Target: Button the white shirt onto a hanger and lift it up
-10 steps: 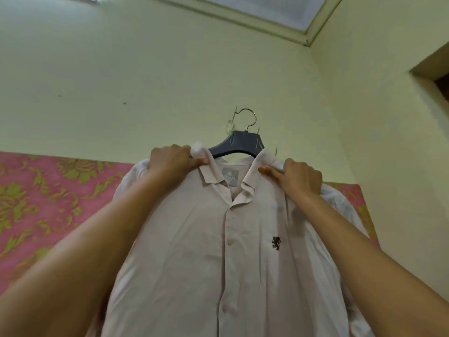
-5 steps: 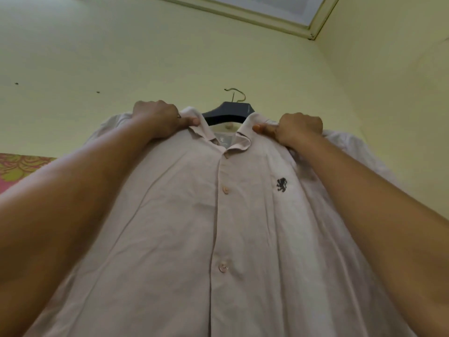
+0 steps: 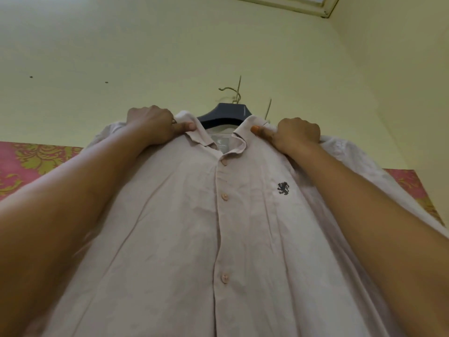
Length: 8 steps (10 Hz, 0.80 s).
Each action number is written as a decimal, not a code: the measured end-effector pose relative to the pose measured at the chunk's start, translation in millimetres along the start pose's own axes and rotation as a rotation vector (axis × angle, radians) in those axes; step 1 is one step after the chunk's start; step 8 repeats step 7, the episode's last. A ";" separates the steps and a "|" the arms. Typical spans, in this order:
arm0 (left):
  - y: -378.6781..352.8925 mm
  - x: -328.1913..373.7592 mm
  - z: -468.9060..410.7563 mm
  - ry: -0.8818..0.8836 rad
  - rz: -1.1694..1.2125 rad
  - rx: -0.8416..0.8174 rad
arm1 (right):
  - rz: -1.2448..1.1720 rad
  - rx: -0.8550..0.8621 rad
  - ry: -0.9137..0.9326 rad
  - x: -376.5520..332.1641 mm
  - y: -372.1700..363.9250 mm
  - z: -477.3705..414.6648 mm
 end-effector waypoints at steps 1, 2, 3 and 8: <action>1.1 3.3 6.0 0.029 0.079 0.064 | -0.075 0.057 -0.014 -0.1 -15.0 9.0; -1.9 9.5 14.4 0.063 0.117 0.111 | -0.067 0.109 0.010 -2.7 -32.7 25.7; -4.9 13.8 23.3 0.090 0.106 0.127 | -0.093 0.150 0.044 -1.4 -43.2 36.9; -1.8 9.2 91.8 -0.030 0.345 0.223 | -0.207 0.100 0.079 4.1 -26.7 103.0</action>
Point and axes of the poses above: each hand's wrist, its own z-axis away from the middle knuckle, its own y-axis out of the back of the hand, x = y × z, the point moved 2 cm from there along -z, towards the middle knuckle, and after that the axes turned 1 degree about -x, right-handed, at the moved point
